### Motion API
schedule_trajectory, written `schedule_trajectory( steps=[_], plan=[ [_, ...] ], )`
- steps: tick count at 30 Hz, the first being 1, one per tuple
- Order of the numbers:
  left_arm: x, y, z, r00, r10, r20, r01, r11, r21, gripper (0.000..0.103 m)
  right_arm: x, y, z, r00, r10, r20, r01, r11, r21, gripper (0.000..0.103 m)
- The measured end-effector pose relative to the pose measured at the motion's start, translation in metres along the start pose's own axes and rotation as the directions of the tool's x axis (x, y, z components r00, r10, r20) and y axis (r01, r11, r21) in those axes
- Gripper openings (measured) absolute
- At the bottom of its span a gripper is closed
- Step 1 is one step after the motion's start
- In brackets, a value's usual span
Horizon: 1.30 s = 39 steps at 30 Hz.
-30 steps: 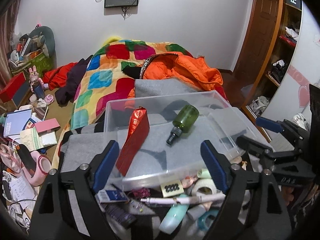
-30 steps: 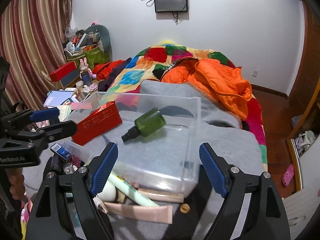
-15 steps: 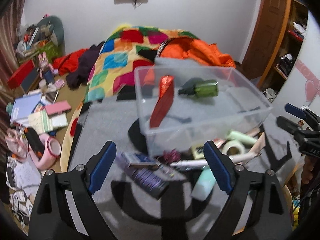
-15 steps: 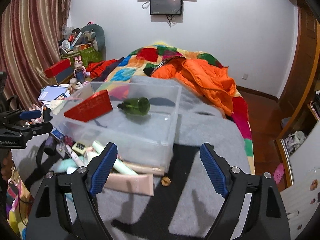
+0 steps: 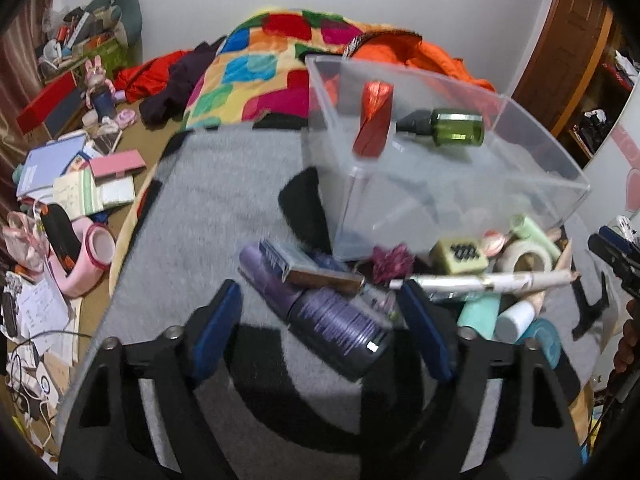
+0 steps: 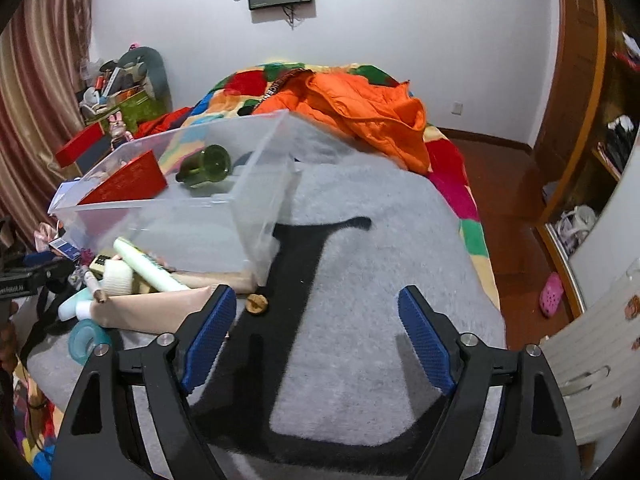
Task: Organize objects
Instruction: 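Grasp the purple spray bottle with left tool while right grasps brown cap, then lower spray bottle and brown cap into the clear box and open both tools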
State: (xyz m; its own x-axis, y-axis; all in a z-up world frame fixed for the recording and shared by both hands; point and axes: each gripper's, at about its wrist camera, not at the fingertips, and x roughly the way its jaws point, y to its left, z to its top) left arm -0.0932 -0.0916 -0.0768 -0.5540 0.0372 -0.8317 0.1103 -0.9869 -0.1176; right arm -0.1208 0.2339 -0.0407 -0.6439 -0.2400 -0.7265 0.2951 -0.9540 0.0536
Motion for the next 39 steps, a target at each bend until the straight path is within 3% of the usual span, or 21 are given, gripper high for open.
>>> schedule_trajectory(
  steps=[2, 9, 12, 21, 23, 24, 28, 39],
  plan=[
    [-0.002, 0.002, -0.005, 1.0, 0.01, 0.013, -0.01, 1.0, 0.007, 0.075, 0.004, 0.001, -0.001, 1.0, 0.011, -0.01, -0.012, 1.0, -0.006, 0.077],
    [-0.013, 0.008, -0.016, 1.0, 0.016, 0.011, -0.016, 0.999, 0.04, 0.058, 0.02, 0.013, -0.005, 0.997, 0.049, -0.054, -0.051, 0.998, -0.046, 0.046],
    [-0.017, 0.011, -0.02, 1.0, 0.019, 0.009, -0.019, 0.999, 0.045, 0.058, 0.023, 0.015, -0.006, 0.995, 0.078, -0.064, -0.081, 0.996, -0.044, 0.037],
    [-0.01, 0.009, -0.006, 1.0, 0.01, 0.008, -0.01, 1.0, -0.001, 0.058, 0.029, 0.031, -0.006, 0.995, 0.071, -0.075, -0.079, 0.99, -0.113, 0.03],
    [-0.005, 0.006, -0.005, 1.0, 0.022, 0.008, -0.022, 1.0, -0.002, 0.056, 0.033, 0.034, -0.006, 0.995, 0.064, -0.082, -0.074, 0.989, -0.128, 0.019],
    [-0.004, 0.005, -0.005, 0.999, 0.04, 0.018, -0.04, 0.999, 0.001, 0.049, 0.034, 0.035, -0.007, 0.994, 0.062, -0.088, -0.074, 0.988, -0.134, 0.012],
    [-0.008, 0.001, -0.01, 0.996, 0.076, 0.042, -0.077, 0.997, 0.02, 0.026, 0.031, 0.036, -0.011, 0.994, 0.072, -0.078, -0.082, 0.988, -0.133, 0.012],
    [-0.04, 0.002, -0.032, 0.991, 0.092, 0.097, -0.093, 0.996, 0.001, 0.025, 0.005, 0.027, -0.011, 0.997, 0.078, -0.021, -0.079, 0.993, -0.088, 0.012]
  ],
)
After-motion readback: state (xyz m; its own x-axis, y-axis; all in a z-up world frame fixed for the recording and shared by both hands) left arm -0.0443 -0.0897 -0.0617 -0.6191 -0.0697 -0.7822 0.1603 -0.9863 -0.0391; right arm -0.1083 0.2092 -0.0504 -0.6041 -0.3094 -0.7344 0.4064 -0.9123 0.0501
